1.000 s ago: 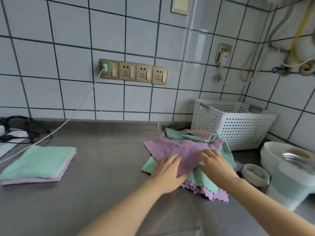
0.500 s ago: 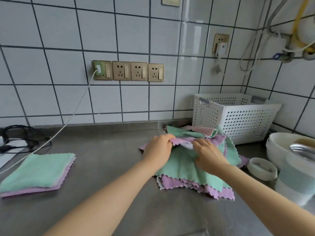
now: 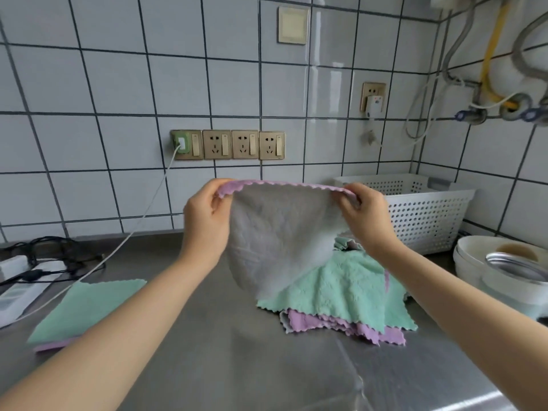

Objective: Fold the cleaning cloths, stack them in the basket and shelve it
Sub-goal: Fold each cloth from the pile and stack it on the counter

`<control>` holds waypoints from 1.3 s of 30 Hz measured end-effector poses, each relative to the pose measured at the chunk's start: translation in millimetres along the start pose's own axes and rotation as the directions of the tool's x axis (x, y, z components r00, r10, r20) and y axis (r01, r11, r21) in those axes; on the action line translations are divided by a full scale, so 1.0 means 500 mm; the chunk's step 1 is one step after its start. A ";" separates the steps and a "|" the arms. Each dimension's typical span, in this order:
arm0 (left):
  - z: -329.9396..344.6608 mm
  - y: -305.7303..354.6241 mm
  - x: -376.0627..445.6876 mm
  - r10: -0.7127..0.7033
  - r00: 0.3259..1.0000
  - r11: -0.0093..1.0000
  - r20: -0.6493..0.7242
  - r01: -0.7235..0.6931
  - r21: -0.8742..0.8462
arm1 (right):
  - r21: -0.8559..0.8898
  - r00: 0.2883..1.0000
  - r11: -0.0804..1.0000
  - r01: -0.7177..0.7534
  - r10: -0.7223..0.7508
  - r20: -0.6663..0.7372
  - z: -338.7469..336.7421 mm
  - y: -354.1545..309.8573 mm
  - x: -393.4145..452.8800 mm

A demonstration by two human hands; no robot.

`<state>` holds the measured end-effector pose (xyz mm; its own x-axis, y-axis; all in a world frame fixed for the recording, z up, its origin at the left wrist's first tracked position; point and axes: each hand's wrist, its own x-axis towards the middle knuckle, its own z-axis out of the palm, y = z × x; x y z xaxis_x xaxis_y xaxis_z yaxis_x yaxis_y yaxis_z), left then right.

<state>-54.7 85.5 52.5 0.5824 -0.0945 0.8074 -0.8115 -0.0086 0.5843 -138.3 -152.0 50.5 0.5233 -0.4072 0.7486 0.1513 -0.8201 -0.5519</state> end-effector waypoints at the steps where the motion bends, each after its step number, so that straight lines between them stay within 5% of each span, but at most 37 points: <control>1: -0.025 0.001 0.000 -0.022 1.000 1.000 -0.018 0.022 0.001 | 0.047 0.999 0.999 0.001 -0.003 0.036 -0.001 -0.021 -0.007; 8: -0.216 0.032 -0.004 -0.227 0.974 0.969 0.026 0.228 -0.094 | 0.327 0.910 0.935 -0.134 -0.014 0.415 -0.012 -0.151 -0.045; 11: -0.274 0.015 -0.008 -0.428 0.900 0.885 0.076 0.435 -0.165 | 0.268 0.813 0.942 -0.204 0.010 0.582 0.001 -0.161 -0.043; 15: -0.327 -0.081 -0.055 -0.677 0.730 0.734 0.093 0.663 0.145 | 0.158 0.665 0.934 -0.321 0.103 0.740 0.056 -0.108 -0.064; 20: -0.335 -0.219 -0.150 -0.846 0.519 0.518 0.125 0.742 0.425 | -0.256 0.510 0.963 -0.081 0.261 0.820 0.160 -0.029 -0.132; 24: -0.302 -0.282 -0.166 -0.870 0.493 0.474 0.032 0.816 0.332 | -0.276 0.547 0.924 -0.266 0.380 0.746 0.227 -0.002 -0.141; 26: -0.282 -0.295 -0.149 -0.827 0.558 0.511 -0.061 0.794 0.329 | -0.171 0.598 0.865 -0.471 0.456 0.659 0.258 0.004 -0.132; 28: -0.259 -0.296 -0.135 -0.742 0.663 0.580 -0.098 0.709 0.402 | -0.096 0.640 0.844 -0.528 0.469 0.609 0.292 0.012 -0.128; 30: -0.248 -0.299 -0.142 -0.671 0.739 0.592 -0.054 0.579 0.561 | -0.229 0.675 0.923 -0.309 0.382 0.631 0.309 0.014 -0.140; 33: -0.242 -0.255 -0.197 -0.553 0.800 0.698 0.232 0.294 0.653 | -0.269 0.670 0.962 0.047 0.169 0.722 0.294 -0.007 -0.197; 34: -0.241 -0.233 -0.223 -0.510 0.773 0.748 0.378 0.181 0.639 | -0.219 0.646 0.967 0.128 0.087 0.759 0.284 -0.014 -0.225; 36: -0.241 -0.187 -0.275 -0.503 0.592 0.814 0.630 0.078 0.576 | -0.106 0.573 0.960 0.261 -0.066 0.817 0.255 -0.025 -0.287; 39: -0.252 -0.147 -0.332 -0.543 0.379 0.805 0.749 -0.017 0.592 | 0.044 0.459 0.929 0.368 -0.223 0.860 0.211 -0.052 -0.360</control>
<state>-85.5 227.3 -114.0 0.6255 -0.7769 -0.0723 -0.6919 -0.5951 0.4088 -148.0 -15.0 -108.7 0.9278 0.3415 0.1505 0.3701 -0.8939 -0.2531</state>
